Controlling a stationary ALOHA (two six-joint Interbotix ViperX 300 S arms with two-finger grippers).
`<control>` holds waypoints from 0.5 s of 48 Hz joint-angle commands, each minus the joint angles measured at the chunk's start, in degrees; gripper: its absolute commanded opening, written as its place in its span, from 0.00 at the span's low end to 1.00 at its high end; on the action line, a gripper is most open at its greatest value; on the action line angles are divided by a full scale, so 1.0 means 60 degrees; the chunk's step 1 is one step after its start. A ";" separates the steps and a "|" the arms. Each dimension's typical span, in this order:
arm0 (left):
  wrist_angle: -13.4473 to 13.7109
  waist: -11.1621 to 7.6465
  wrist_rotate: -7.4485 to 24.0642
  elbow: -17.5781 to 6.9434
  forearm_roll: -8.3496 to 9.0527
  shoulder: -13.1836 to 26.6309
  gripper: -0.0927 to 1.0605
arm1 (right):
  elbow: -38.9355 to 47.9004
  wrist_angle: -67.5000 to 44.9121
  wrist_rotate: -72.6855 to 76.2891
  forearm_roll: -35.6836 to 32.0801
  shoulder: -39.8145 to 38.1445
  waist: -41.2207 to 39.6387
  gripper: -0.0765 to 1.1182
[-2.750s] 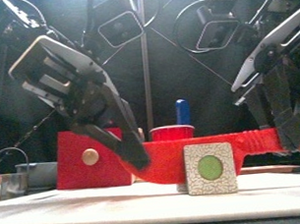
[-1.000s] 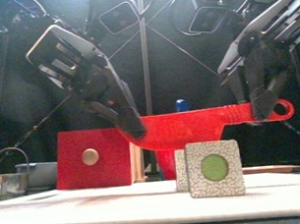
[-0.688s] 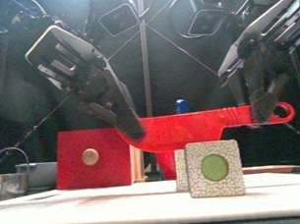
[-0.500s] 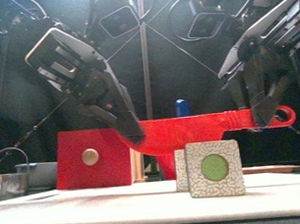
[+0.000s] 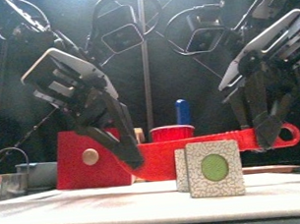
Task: Place sushi on board then cut the sushi with the knife then place the pieces on the plate
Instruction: Cut the sushi into 4 pieces
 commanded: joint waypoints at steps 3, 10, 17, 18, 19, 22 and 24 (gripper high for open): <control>-0.0059 -0.0015 0.0044 -0.0190 -0.0073 -0.0161 0.38 | -0.0322 -0.0088 -0.0059 0.0029 -0.0146 0.0132 0.38; -0.0029 -0.0015 0.0044 -0.0176 -0.0059 -0.0337 0.38 | -0.0396 -0.0059 -0.0059 0.0000 -0.0264 0.0117 0.38; 0.0000 0.0044 0.0044 -0.0190 -0.0044 -0.0498 0.38 | -0.0469 0.0044 -0.0059 -0.0029 -0.0439 0.0117 0.38; 0.0015 0.0059 0.0044 -0.0190 -0.0044 -0.0527 0.38 | -0.0483 0.0088 -0.0059 -0.0059 -0.0483 0.0103 0.38; 0.0015 0.0059 0.0044 -0.0190 -0.0015 -0.0571 0.38 | -0.0498 0.0103 -0.0059 -0.0073 -0.0498 0.0103 0.38; 0.0015 0.0059 0.0044 -0.0190 0.0000 -0.0703 0.38 | -0.0557 0.0190 -0.0059 -0.0132 -0.0615 0.0073 0.38; 0.0015 0.0059 0.0044 -0.0205 0.0029 -0.0806 0.38 | -0.0586 0.0234 -0.0059 -0.0176 -0.0703 0.0073 0.38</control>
